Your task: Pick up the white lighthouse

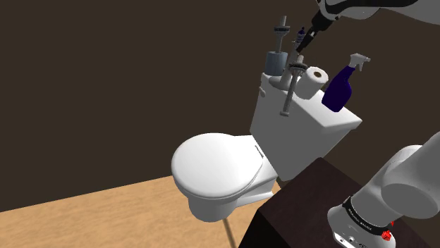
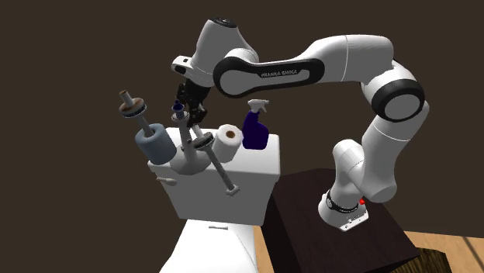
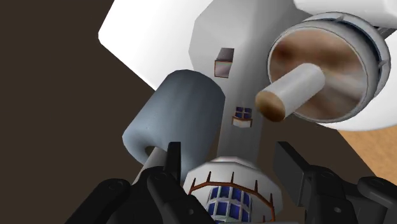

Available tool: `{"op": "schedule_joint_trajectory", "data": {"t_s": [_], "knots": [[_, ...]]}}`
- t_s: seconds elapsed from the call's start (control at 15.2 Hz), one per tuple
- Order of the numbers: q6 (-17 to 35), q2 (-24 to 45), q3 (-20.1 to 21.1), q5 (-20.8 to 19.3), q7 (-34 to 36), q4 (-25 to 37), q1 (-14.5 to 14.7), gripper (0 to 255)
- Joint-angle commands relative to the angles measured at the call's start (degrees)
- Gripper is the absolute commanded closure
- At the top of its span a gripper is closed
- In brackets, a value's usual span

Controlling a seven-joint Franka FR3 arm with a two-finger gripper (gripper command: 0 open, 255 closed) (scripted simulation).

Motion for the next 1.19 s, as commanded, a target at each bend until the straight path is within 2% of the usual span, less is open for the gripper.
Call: {"op": "schedule_joint_trajectory", "data": {"t_s": [0.0,0.13,1.12], "knots": [[-0.02,0.04,0.01,0.01,-0.01,-0.04,0.01,255],[0.05,0.14,-0.06,0.12,-0.15,-0.04,-0.01,255],[-12.10,3.01,-0.59,1.31,-0.02,14.63,-0.15,255]]}}
